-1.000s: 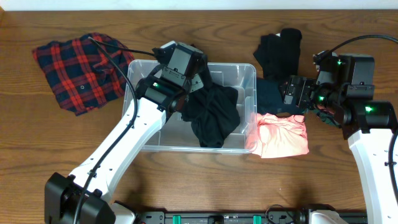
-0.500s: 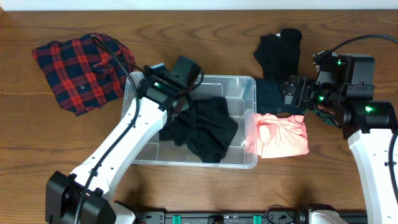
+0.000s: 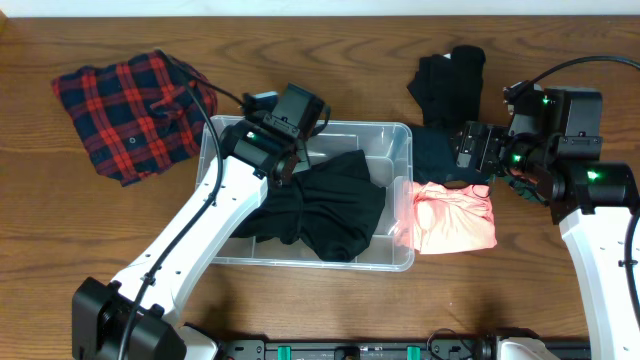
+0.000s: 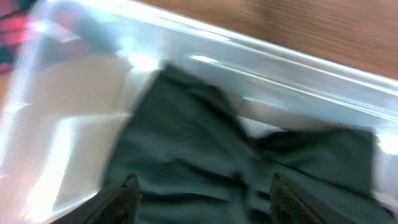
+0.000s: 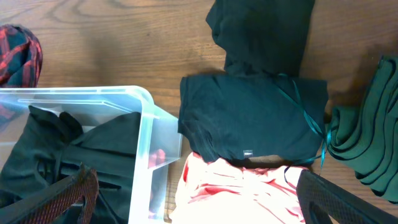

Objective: Pack container
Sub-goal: 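Release the black garment and press it flat in the bin, then move the left gripper to the plaid shirt and grasp it, then lift the plaid shirt and drop it into the bin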

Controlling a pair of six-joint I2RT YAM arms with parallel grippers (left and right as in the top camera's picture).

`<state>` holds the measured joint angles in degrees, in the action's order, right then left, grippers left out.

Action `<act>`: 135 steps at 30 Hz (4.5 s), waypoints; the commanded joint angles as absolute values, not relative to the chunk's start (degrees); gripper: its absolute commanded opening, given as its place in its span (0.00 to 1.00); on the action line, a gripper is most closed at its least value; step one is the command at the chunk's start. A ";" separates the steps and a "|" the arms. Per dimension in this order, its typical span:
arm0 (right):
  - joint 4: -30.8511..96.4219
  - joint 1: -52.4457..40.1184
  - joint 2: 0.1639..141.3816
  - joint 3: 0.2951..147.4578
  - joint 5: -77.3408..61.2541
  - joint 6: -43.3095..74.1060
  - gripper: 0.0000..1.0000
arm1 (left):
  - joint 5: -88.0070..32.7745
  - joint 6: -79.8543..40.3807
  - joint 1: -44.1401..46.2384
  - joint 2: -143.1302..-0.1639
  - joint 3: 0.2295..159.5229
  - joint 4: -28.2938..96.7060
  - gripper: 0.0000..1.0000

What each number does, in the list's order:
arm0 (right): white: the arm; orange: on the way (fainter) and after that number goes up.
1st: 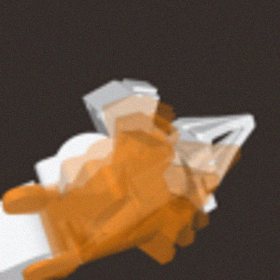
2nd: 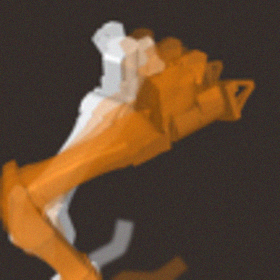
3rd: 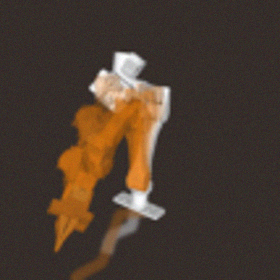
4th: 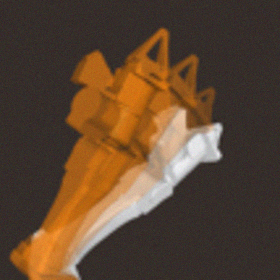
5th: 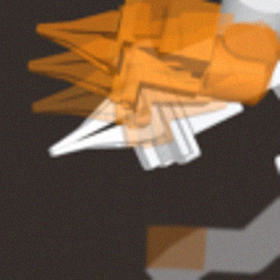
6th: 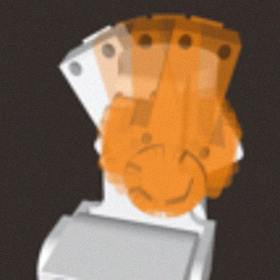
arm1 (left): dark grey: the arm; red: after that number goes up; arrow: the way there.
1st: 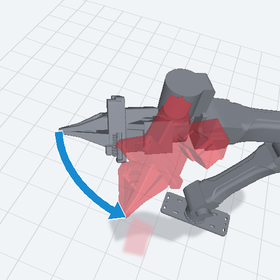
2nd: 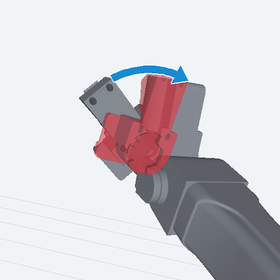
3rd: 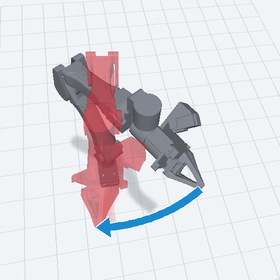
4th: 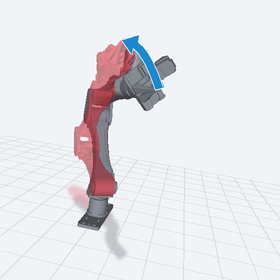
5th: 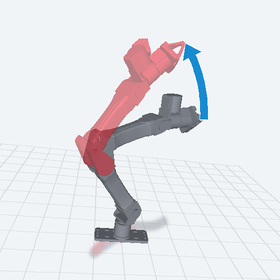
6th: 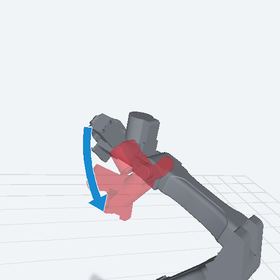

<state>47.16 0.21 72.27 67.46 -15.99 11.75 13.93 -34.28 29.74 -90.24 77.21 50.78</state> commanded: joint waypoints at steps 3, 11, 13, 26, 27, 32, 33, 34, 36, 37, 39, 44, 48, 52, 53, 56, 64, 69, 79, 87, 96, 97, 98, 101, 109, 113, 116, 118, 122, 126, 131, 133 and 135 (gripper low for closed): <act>47.24 0.69 72.27 68.36 -15.84 12.38 0.99 | -8.25 -10.41 30.96 -91.29 78.54 48.99 0.64; 47.24 0.69 72.27 68.36 -15.84 12.38 0.99 | -16.67 3.62 33.26 -97.17 76.79 55.86 0.59; 47.24 0.69 72.29 68.36 -15.84 12.38 0.99 | -21.63 7.75 33.76 -99.48 76.79 57.47 0.60; 47.24 0.69 72.29 68.36 -15.84 12.38 0.99 | -18.28 11.42 32.45 -116.92 76.82 50.61 0.67; 47.24 0.69 72.29 68.36 -15.86 12.38 0.99 | -15.55 11.05 32.23 -117.47 76.82 48.95 0.66; 47.24 0.69 72.27 68.36 -15.86 12.38 0.99 | -3.44 10.46 32.16 -117.21 76.84 42.89 0.66; 47.24 0.69 72.27 68.36 -15.84 12.38 0.99 | -1.65 10.41 32.16 -117.14 76.86 41.87 0.67; 47.24 0.69 72.29 68.36 -15.84 12.38 0.99 | -0.34 10.44 32.16 -117.14 76.93 41.23 0.66; 47.24 0.69 72.27 68.36 -15.84 12.38 0.99 | 1.43 10.48 32.16 -117.14 76.95 39.88 0.66; 47.24 0.69 72.29 68.36 -15.84 12.38 0.99 | 1.85 10.46 32.16 -117.14 76.97 39.46 0.66; 47.24 0.69 72.29 68.36 -15.84 12.38 0.99 | 2.22 10.48 32.16 -117.14 77.58 39.57 0.67; 47.24 0.69 72.29 68.36 -15.84 12.38 0.99 | 2.17 10.26 32.45 -115.00 80.97 44.49 0.67; 47.24 0.69 72.27 68.36 -15.84 12.38 0.99 | 2.22 7.07 32.82 -108.64 83.57 48.80 0.68; 47.24 0.69 72.29 68.36 -15.86 12.38 0.99 | 5.37 -1.93 32.18 -98.98 83.99 49.71 0.77; 47.24 0.69 72.29 68.36 -15.84 12.38 0.99 | 7.88 -5.13 31.75 -96.36 83.99 50.13 0.80; 47.24 0.69 72.27 68.36 -15.84 12.38 0.99 | 14.20 -11.27 28.71 -88.38 83.99 51.46 0.85; 47.24 0.69 72.29 68.36 -15.84 12.38 0.99 | 13.56 -15.00 3.73 -77.19 83.99 54.43 0.96; 47.24 0.69 72.27 68.36 -15.84 12.38 0.99 | -6.57 -7.09 -19.11 -80.18 83.96 53.21 0.98; 47.24 0.69 72.29 68.36 -15.84 12.38 0.99 | -31.64 -2.04 -42.87 -99.90 83.96 40.99 1.00; 47.24 0.69 72.29 68.36 -15.84 12.38 0.99 | -39.03 -0.01 -45.36 -115.81 83.96 29.12 0.98; 47.24 0.69 72.29 68.36 -15.84 12.38 0.99 | -44.60 -0.08 -42.98 -123.50 83.96 15.53 0.98; 47.24 0.69 72.27 68.36 -15.84 12.38 0.99 | -44.58 -0.25 -42.50 -124.16 83.96 14.92 0.98; 47.24 0.69 72.27 68.36 -15.84 12.38 0.99 | -44.58 -0.25 -42.04 -124.60 83.96 14.66 0.98; 47.24 0.69 72.29 68.36 -15.84 12.38 0.99 | -44.56 -1.21 -40.62 -126.23 83.96 13.45 0.98; 47.24 0.69 72.29 68.36 -15.84 12.38 0.99 | -44.42 -2.35 -39.97 -126.87 83.99 13.19 0.52; 47.24 0.69 72.29 68.36 -15.84 12.38 0.99 | -49.41 -3.68 -40.77 -126.52 83.99 14.48 0.08; 47.24 0.69 72.29 68.36 -15.84 12.38 0.99 | -58.06 -3.70 -41.80 -125.29 83.99 15.77 0.06; 47.24 0.69 72.29 68.36 -15.84 12.38 0.99 | -61.58 -3.70 -42.41 -123.70 83.99 18.15 0.06; 47.24 0.69 72.29 68.36 -15.84 12.38 0.99 | -64.79 -3.68 -43.38 -117.80 83.99 23.77 0.06; 47.24 0.69 72.27 68.36 -15.84 12.38 0.99 | -71.07 -3.70 -43.42 -107.15 83.99 27.53 0.06; 47.24 0.69 72.29 68.36 -15.84 12.38 0.99 | -71.77 -3.70 -41.69 -90.11 83.99 31.73 0.06; 47.24 0.69 72.27 68.36 -15.84 12.38 0.99 | -71.81 -4.23 -39.70 -83.18 83.99 33.30 0.06; 47.24 0.69 72.29 68.36 -15.84 12.38 0.99 | -71.79 -5.23 -36.51 -76.90 83.99 34.65 0.06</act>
